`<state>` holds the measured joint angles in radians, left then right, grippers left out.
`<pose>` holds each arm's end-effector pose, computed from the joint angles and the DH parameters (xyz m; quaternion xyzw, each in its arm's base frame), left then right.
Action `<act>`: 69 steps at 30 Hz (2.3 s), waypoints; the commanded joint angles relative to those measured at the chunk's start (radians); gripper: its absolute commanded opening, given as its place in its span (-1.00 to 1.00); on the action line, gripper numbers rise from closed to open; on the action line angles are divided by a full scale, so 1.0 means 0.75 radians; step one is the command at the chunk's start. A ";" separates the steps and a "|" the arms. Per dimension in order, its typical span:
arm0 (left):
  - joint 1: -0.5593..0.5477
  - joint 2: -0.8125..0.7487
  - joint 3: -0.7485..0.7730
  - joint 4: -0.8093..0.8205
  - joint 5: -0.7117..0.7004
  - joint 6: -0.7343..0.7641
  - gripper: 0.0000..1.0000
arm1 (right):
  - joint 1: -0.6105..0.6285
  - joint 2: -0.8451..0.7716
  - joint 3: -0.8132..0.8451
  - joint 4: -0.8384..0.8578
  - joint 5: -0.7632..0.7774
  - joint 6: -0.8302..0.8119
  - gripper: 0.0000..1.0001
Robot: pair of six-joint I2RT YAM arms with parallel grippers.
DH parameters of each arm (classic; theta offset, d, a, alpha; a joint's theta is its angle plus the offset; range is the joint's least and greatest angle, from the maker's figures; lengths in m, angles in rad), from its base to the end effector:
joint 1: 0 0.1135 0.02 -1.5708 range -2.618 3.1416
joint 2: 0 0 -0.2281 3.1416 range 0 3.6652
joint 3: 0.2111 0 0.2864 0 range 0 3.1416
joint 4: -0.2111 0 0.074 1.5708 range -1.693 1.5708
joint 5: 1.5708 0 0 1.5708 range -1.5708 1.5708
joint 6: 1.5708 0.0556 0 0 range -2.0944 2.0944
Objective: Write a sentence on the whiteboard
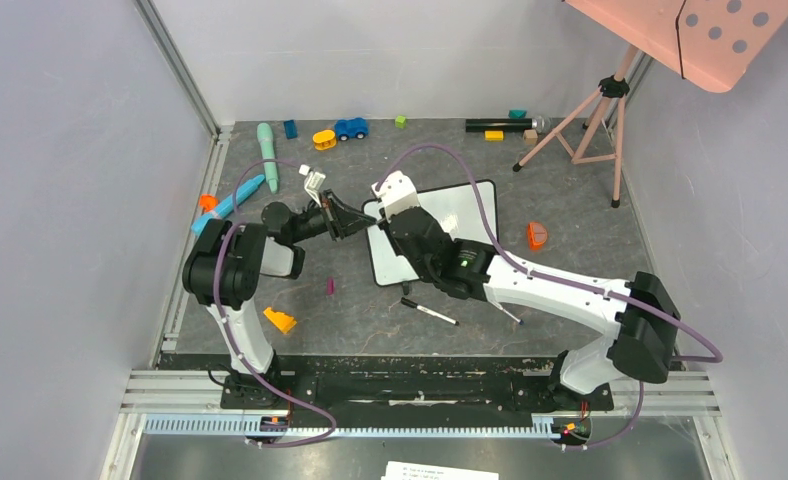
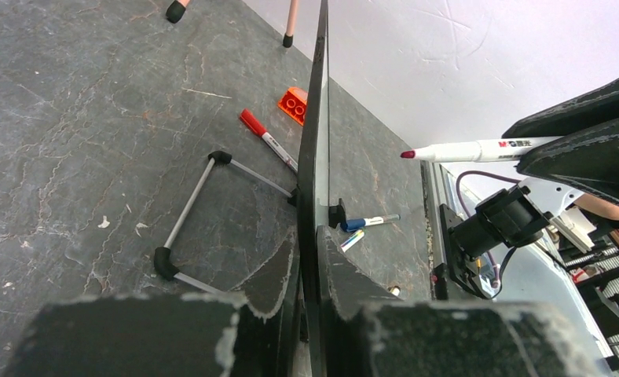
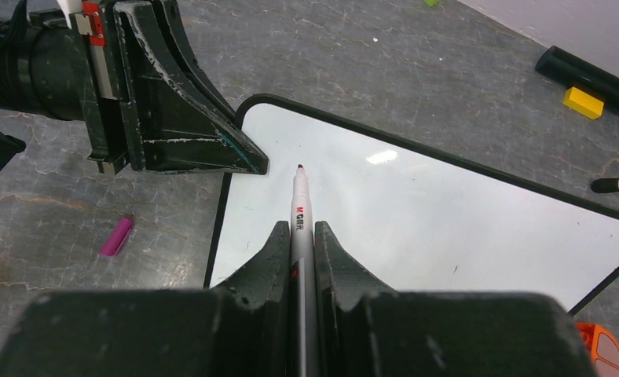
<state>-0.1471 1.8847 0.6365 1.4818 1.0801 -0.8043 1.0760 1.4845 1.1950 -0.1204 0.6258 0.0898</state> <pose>0.3228 -0.0974 0.1071 0.2103 0.6334 -0.5916 0.4523 0.2163 0.3322 0.2709 -0.2279 0.7807 0.0723 0.5773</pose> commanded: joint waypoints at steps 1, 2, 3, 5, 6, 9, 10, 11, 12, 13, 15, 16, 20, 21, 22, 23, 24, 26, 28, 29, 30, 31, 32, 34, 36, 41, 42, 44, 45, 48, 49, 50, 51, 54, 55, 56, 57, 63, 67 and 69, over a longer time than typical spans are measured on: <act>0.014 -0.063 -0.016 0.100 0.039 0.072 -0.76 | -0.010 0.034 0.085 0.050 0.011 -0.030 -1.00; 0.016 -0.063 -0.019 0.100 0.037 0.072 -0.81 | -0.013 0.039 0.093 0.050 0.008 -0.033 -1.00; 0.016 -0.065 -0.020 0.100 0.032 0.072 -0.95 | -0.015 0.045 0.099 0.050 0.009 -0.036 -1.00; 0.019 -0.067 -0.025 0.101 0.018 0.070 -0.96 | -0.017 0.055 0.110 0.050 0.005 -0.039 -1.00; 0.020 -0.067 -0.025 0.101 0.018 0.070 -0.96 | -0.016 0.057 0.115 0.051 0.002 -0.040 -1.00; 0.020 -0.063 -0.023 0.100 0.017 0.066 -0.96 | -0.019 0.067 0.121 0.052 -0.005 -0.040 -1.00; 0.020 -0.061 -0.020 0.100 0.018 0.064 -0.96 | -0.019 0.068 0.121 0.052 -0.008 -0.039 -1.00; 0.020 -0.057 -0.018 0.100 0.018 0.060 -0.96 | -0.019 0.069 0.121 0.054 -0.011 -0.040 -1.00; 0.020 -0.055 -0.016 0.100 0.018 0.058 -0.96 | -0.019 0.072 0.121 0.056 -0.013 -0.039 -1.00; 0.020 -0.054 -0.014 0.100 0.018 0.056 -0.96 | -0.017 0.074 0.121 0.060 -0.014 -0.043 -1.00; 0.020 -0.052 -0.014 0.100 0.016 0.056 -0.96 | -0.021 0.082 0.125 0.066 -0.020 -0.047 -1.00; 0.020 -0.052 -0.013 0.100 0.016 0.056 -0.96 | -0.021 0.085 0.125 0.070 -0.020 -0.052 -1.00; 0.019 -0.054 -0.016 0.100 0.011 0.054 -0.96 | -0.024 0.102 0.130 0.081 -0.021 -0.050 -1.00; 0.020 -0.052 -0.016 0.100 0.012 0.054 -0.96 | -0.025 0.108 0.133 0.082 -0.021 -0.050 -1.00; 0.020 -0.052 -0.014 0.100 0.013 0.054 -0.96 | -0.025 0.115 0.137 0.081 -0.021 -0.049 -1.00; 0.020 -0.051 -0.013 0.101 0.012 0.054 -0.96 | -0.026 0.120 0.140 0.080 -0.022 -0.051 -1.00; 0.019 -0.050 -0.012 0.100 0.012 0.052 -0.96 | -0.028 0.126 0.143 0.081 -0.019 -0.050 -1.00; 0.019 -0.050 -0.012 0.100 0.012 0.052 -0.96 | -0.032 0.132 0.147 0.081 -0.016 -0.049 -1.00; 0.018 -0.048 -0.011 0.100 0.012 0.052 -0.96 | -0.036 0.137 0.151 0.081 -0.014 -0.050 -1.00; 0.019 -0.048 -0.011 0.100 0.011 0.050 -0.96 | -0.039 0.139 0.152 0.082 -0.011 -0.049 -1.00; 0.018 -0.049 -0.013 0.100 0.010 0.050 -0.96 | -0.041 0.141 0.153 0.083 -0.011 -0.049 -1.00; 0.018 -0.050 -0.013 0.100 0.010 0.052 -0.96 | -0.043 0.142 0.154 0.082 -0.011 -0.052 -1.00; 0.018 -0.052 -0.013 0.100 0.010 0.052 -0.96 | -0.047 0.144 0.153 0.084 -0.011 -0.052 -1.00; 0.020 -0.051 -0.013 0.101 0.010 0.054 -0.96 | -0.050 0.147 0.154 0.083 -0.006 -0.048 -1.00; 0.018 -0.052 -0.014 0.100 0.010 0.052 -0.96 | -0.054 0.149 0.153 0.085 -0.010 -0.048 -1.00; 0.018 -0.052 -0.016 0.100 0.010 0.054 -0.96 | -0.060 0.155 0.158 0.089 -0.020 -0.050 -1.00; 0.017 -0.053 -0.015 0.101 0.010 0.054 -0.96 | -0.062 0.158 0.157 0.089 -0.023 -0.051 -1.00; 0.017 -0.052 -0.016 0.100 0.010 0.054 -0.96 | -0.062 0.161 0.158 0.089 -0.026 -0.048 -1.00; 0.018 -0.051 -0.013 0.100 0.010 0.054 -0.96 | -0.062 0.162 0.158 0.091 -0.028 -0.047 -1.00; 0.018 -0.052 -0.015 0.100 0.011 0.054 -0.96 | -0.064 0.171 0.160 0.092 -0.028 -0.048 -1.00; 0.018 -0.054 -0.018 0.100 0.010 0.056 -0.96 | -0.064 0.173 0.160 0.092 -0.028 -0.048 -1.00; 0.018 -0.057 -0.020 0.100 0.010 0.059 -0.96 | -0.065 0.175 0.162 0.091 -0.026 -0.048 -1.00; 0.018 -0.058 -0.022 0.100 0.010 0.060 -0.96 | -0.066 0.177 0.162 0.091 -0.025 -0.048 -1.00; 0.018 -0.057 -0.019 0.101 0.010 0.060 -0.96 | -0.068 0.186 0.164 0.091 -0.025 -0.050 -1.00; 0.018 -0.057 -0.019 0.100 0.010 0.059 -0.96 | -0.070 0.188 0.165 0.092 -0.027 -0.050 -1.00; 0.018 -0.055 -0.017 0.100 0.010 0.058 -0.96 | -0.070 0.188 0.166 0.091 -0.030 -0.051 -1.00; 0.018 -0.054 -0.017 0.100 0.011 0.058 -0.96 | -0.070 0.189 0.166 0.091 -0.035 -0.052 -1.00; 0.016 -0.054 -0.015 0.100 0.014 0.058 -0.96 | -0.072 0.199 0.166 0.092 -0.060 -0.058 -1.00; 0.014 -0.055 -0.015 0.101 0.016 0.060 -0.96 | -0.074 0.203 0.166 0.092 -0.087 -0.061 -1.00; 0.014 -0.055 -0.015 0.100 0.017 0.060 -0.96 | -0.074 0.207 0.169 0.089 -0.101 -0.064 -1.00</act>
<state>-0.1387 1.8744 0.6243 1.4796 1.0763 -0.8055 1.0245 1.6211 1.2751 -0.0834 0.5743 0.0536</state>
